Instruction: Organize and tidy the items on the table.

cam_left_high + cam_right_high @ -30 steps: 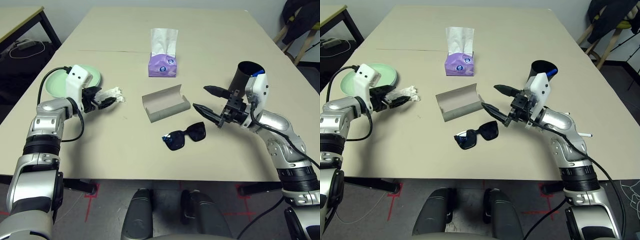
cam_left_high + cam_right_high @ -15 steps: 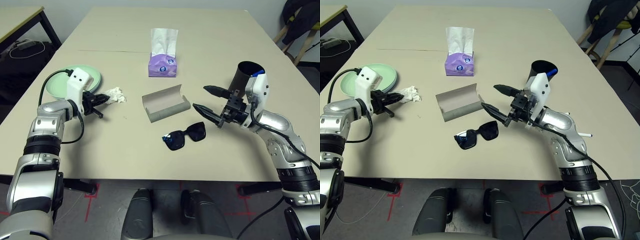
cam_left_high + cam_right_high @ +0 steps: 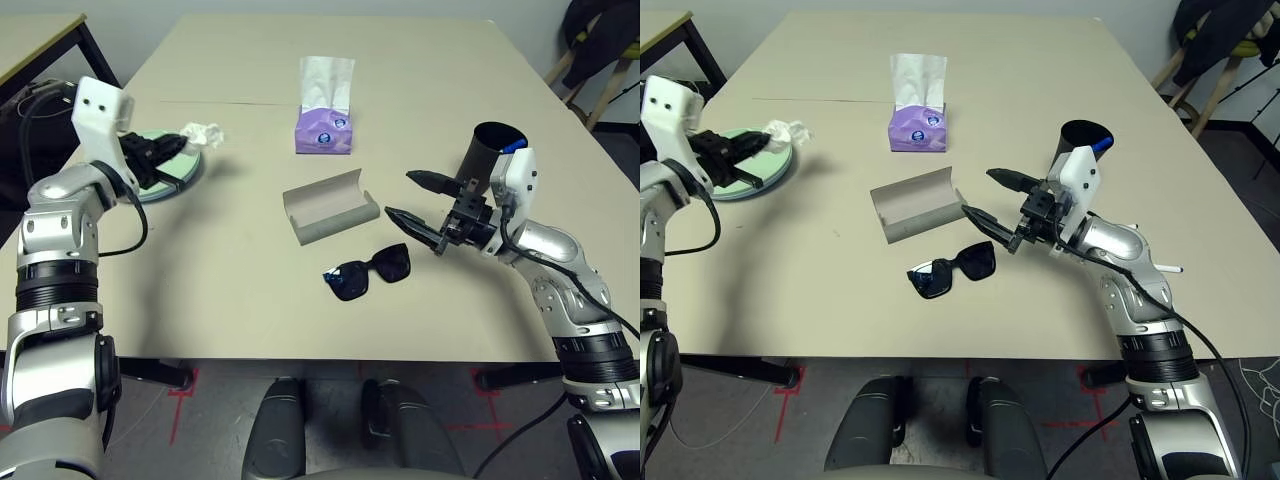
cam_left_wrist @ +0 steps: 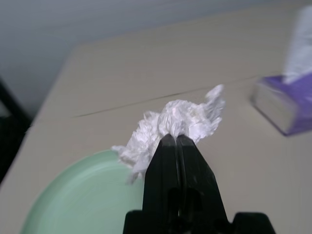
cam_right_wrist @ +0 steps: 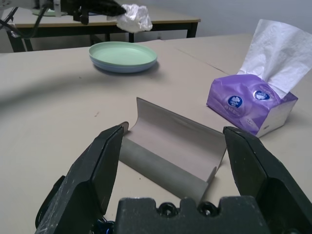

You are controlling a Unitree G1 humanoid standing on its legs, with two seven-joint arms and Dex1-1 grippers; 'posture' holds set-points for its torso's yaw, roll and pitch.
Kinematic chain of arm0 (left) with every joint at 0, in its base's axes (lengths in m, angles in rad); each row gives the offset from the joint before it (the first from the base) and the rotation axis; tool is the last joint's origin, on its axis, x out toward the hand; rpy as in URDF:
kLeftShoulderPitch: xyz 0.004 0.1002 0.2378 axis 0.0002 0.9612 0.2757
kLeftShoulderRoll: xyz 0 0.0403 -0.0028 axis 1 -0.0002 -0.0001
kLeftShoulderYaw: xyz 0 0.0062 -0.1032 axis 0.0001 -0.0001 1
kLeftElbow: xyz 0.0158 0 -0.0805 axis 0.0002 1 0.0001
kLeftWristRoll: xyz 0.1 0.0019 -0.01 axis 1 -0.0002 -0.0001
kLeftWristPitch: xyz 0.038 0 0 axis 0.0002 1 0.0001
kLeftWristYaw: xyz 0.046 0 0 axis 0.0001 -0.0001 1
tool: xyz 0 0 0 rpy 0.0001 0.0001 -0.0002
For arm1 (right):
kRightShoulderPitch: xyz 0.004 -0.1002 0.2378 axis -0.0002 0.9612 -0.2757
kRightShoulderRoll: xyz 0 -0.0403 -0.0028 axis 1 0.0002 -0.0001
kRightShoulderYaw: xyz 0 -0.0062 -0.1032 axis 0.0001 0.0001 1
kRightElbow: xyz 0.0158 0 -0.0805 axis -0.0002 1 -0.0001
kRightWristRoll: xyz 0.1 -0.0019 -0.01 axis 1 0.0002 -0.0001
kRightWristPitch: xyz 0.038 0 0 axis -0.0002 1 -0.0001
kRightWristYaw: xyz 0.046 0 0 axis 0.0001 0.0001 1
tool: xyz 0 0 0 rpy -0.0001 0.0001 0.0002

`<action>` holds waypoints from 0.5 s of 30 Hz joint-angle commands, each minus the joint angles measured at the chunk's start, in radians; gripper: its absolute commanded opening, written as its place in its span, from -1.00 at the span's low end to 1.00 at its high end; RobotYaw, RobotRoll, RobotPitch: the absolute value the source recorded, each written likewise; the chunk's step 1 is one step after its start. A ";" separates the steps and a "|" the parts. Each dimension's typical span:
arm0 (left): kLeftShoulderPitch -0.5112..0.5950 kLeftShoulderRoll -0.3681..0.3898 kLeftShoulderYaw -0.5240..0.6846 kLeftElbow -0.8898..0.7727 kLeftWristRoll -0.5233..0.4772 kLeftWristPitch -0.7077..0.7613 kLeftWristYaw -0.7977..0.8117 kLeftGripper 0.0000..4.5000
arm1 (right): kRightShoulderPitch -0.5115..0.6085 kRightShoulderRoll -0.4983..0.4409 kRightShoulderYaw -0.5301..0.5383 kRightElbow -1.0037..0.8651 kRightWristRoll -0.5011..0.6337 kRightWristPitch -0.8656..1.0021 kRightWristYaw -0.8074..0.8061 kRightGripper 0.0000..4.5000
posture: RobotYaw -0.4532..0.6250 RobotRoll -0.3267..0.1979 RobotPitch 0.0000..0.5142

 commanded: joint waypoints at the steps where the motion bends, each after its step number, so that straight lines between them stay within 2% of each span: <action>1: -0.031 -0.017 0.012 0.134 0.031 -0.050 0.114 -0.98 | -0.003 0.003 0.007 -0.002 -0.002 -0.001 0.003 1.00 | 0.07 0.25 -0.55; 8: -0.063 -0.016 -0.018 0.285 0.068 -0.121 0.163 -0.98 | 0.007 0.004 0.003 -0.027 0.001 0.011 -0.006 1.00 | 0.04 0.25 -0.56; 11: -0.070 -0.007 -0.026 0.326 0.081 -0.140 0.183 -0.55 | 0.011 0.005 0.003 -0.036 0.002 0.015 -0.011 1.00 | 0.03 0.25 -0.56; 15: -0.075 -0.002 -0.031 0.347 0.092 -0.174 0.190 0.16 | 0.013 0.005 0.003 -0.040 0.004 0.019 -0.016 1.00 | 0.03 0.25 -0.56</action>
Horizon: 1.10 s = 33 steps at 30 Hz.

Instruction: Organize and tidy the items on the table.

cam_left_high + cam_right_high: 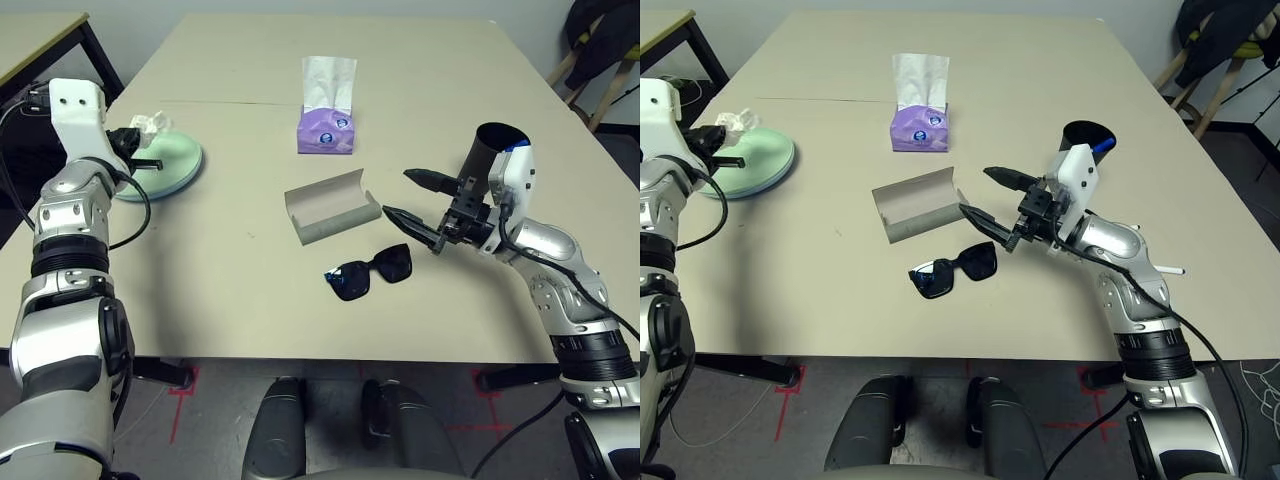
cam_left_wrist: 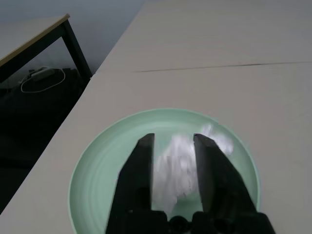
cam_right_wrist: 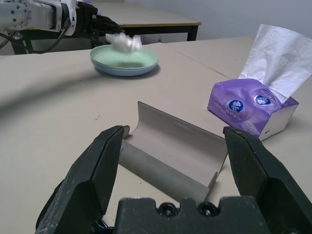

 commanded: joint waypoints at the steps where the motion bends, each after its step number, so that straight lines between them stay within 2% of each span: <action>1: -0.017 0.015 -0.012 0.027 0.021 -0.041 0.010 0.34 | 0.012 -0.002 0.003 -0.023 0.005 0.012 -0.004 1.00 | 0.03 0.25 -0.56; 5: -0.024 0.021 -0.016 0.033 0.025 -0.073 0.003 0.98 | 0.009 -0.002 0.002 -0.021 0.006 0.014 -0.004 1.00 | 0.04 0.25 -0.54; 9: -0.028 0.017 -0.021 -0.007 -0.012 -0.141 -0.136 0.98 | 0.006 -0.001 0.001 -0.015 0.005 0.012 -0.003 1.00 | 0.05 0.25 -0.55; 12: 0.024 -0.024 -0.006 -0.128 -0.144 -0.094 -0.424 0.98 | 0.000 0.003 -0.003 -0.003 0.001 0.002 -0.008 1.00 | 0.06 0.25 -0.54; 15: 0.105 -0.039 -0.013 -0.249 -0.214 -0.019 -0.560 0.98 | -0.004 0.004 -0.006 0.002 0.001 0.002 -0.009 1.00 | 0.06 0.25 -0.52; 18: 0.187 -0.037 -0.047 -0.366 -0.241 0.038 -0.659 0.98 | -0.006 0.002 -0.005 -0.002 0.001 0.007 -0.007 1.00 | 0.07 0.25 -0.49; 23: 0.252 0.004 -0.051 -0.450 -0.297 0.087 -0.830 0.98 | -0.016 -0.020 -0.008 -0.010 0.011 0.024 0.014 1.00 | 0.08 0.25 -0.44; 29: 0.342 0.032 -0.070 -0.510 -0.318 0.069 -0.968 0.98 | -0.067 -0.041 0.023 -0.014 -0.007 0.042 0.037 1.00 | 0.07 0.25 -0.38; 33: 0.419 0.039 -0.086 -0.582 -0.330 0.037 -1.057 0.98 | -0.122 -0.084 0.075 -0.006 -0.064 0.064 0.059 1.00 | 0.09 0.25 -0.31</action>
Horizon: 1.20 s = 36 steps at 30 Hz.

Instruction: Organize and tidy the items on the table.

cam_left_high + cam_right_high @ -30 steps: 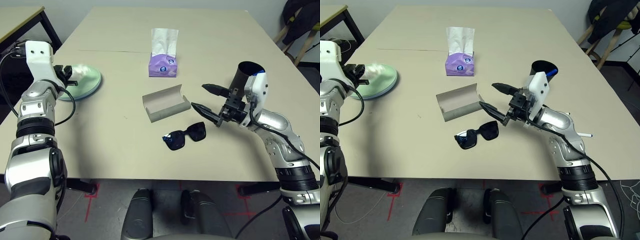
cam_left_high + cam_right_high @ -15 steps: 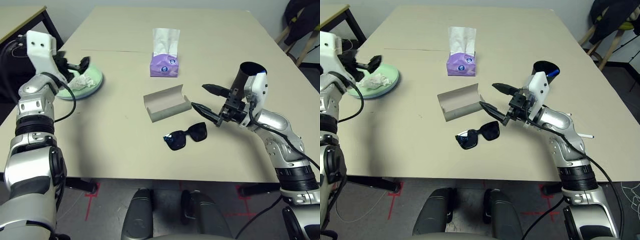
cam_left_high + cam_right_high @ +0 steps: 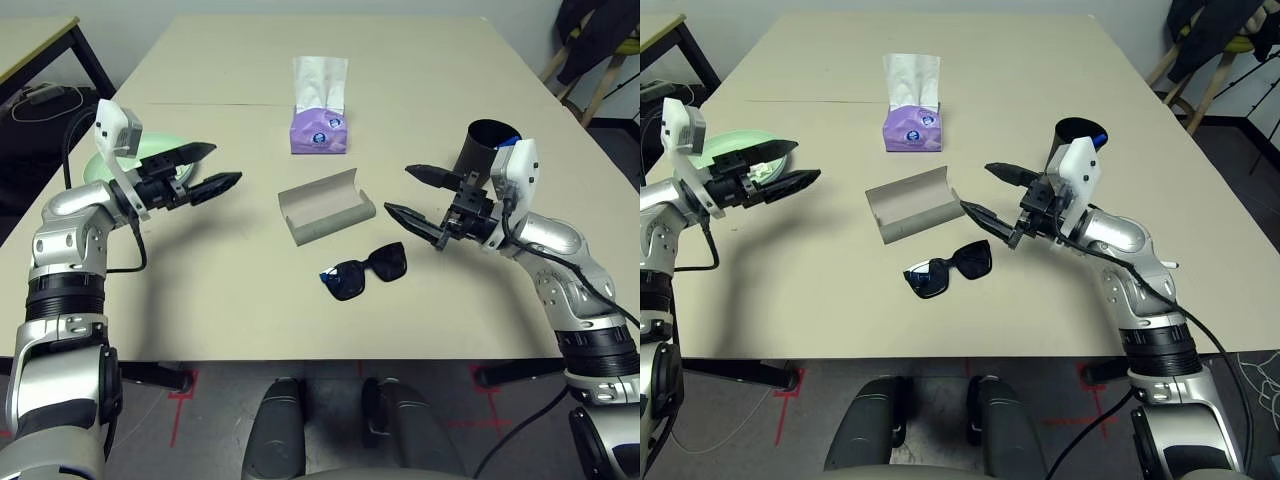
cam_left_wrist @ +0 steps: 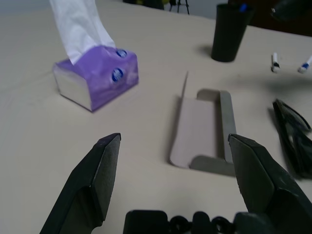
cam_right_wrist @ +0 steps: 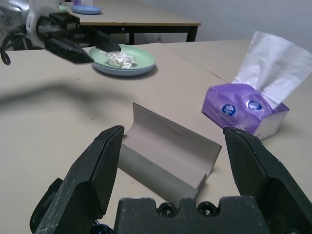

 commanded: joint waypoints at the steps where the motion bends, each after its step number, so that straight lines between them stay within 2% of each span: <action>1: 0.057 0.007 -0.025 -0.084 -0.020 -0.027 -0.072 0.98 | -0.035 -0.040 0.043 -0.003 -0.051 0.033 0.019 1.00 | 0.10 0.25 -0.30; 6: 0.132 -0.031 -0.048 -0.182 -0.026 -0.041 -0.079 0.98 | -0.059 -0.063 0.090 -0.026 -0.079 0.095 0.024 1.00 | 0.13 0.25 -0.28; 10: 0.182 -0.053 -0.072 -0.246 -0.026 -0.088 -0.100 0.98 | -0.074 -0.089 0.144 -0.127 -0.083 0.203 0.039 1.00 | 0.15 0.25 -0.25; 15: 0.221 -0.060 -0.106 -0.292 -0.015 -0.165 -0.139 0.98 | -0.124 -0.170 0.238 -0.253 -0.136 0.390 0.040 1.00 | 0.16 0.25 -0.26; 22: 0.228 -0.057 -0.143 -0.300 -0.020 -0.238 -0.190 0.98 | -0.234 -0.242 0.360 -0.330 -0.233 0.520 0.057 1.00 | 0.15 0.25 -0.26; 30: 0.232 -0.060 -0.165 -0.294 -0.015 -0.275 -0.207 0.98 | -0.397 -0.338 0.595 -0.419 -0.333 0.645 0.217 1.00 | 0.14 0.25 -0.24; 36: 0.223 -0.065 -0.178 -0.278 -0.009 -0.297 -0.199 0.98 | -0.460 -0.321 0.660 -0.391 -0.386 0.617 0.265 1.00 | 0.16 0.25 -0.26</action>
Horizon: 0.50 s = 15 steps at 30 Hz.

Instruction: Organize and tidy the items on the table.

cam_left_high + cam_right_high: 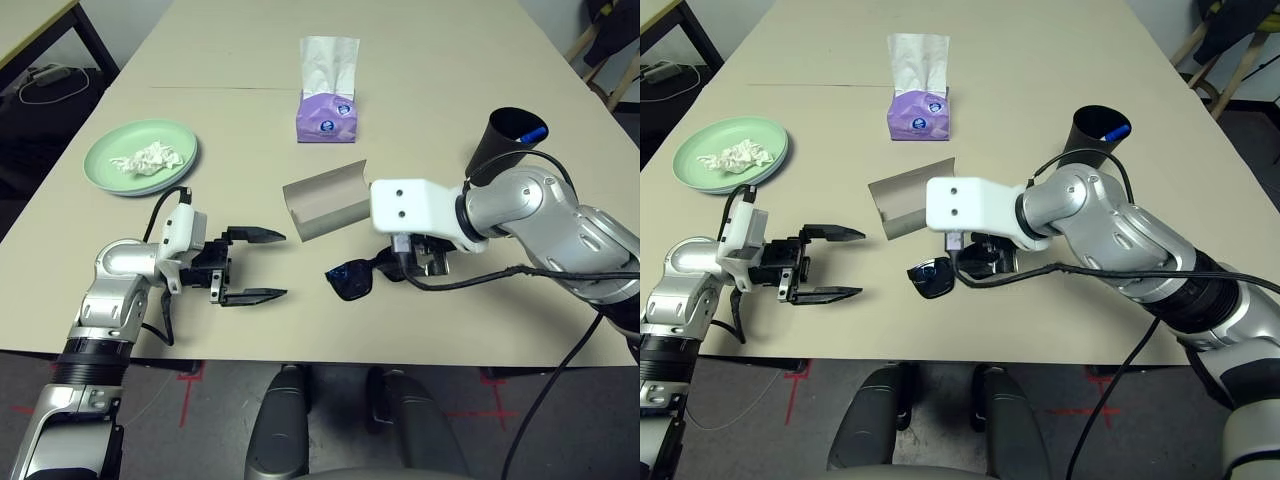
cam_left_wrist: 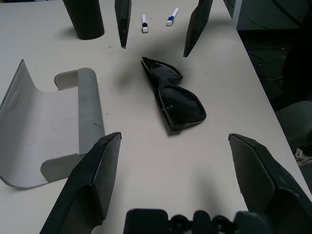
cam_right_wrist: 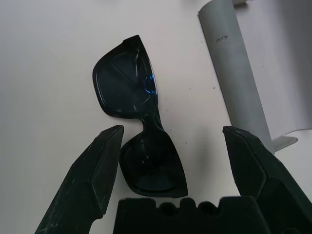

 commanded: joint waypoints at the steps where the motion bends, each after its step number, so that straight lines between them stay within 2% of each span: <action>1: 0.006 -0.005 -0.019 -0.002 0.009 -0.024 -0.003 0.98 | -0.018 0.007 0.045 0.008 -0.041 -0.035 0.034 1.00 | 0.17 0.25 -0.26; 15: -0.005 -0.028 -0.035 0.011 0.031 -0.052 0.042 0.98 | -0.008 0.051 0.116 0.101 -0.174 -0.237 0.130 1.00 | 0.22 0.25 -0.33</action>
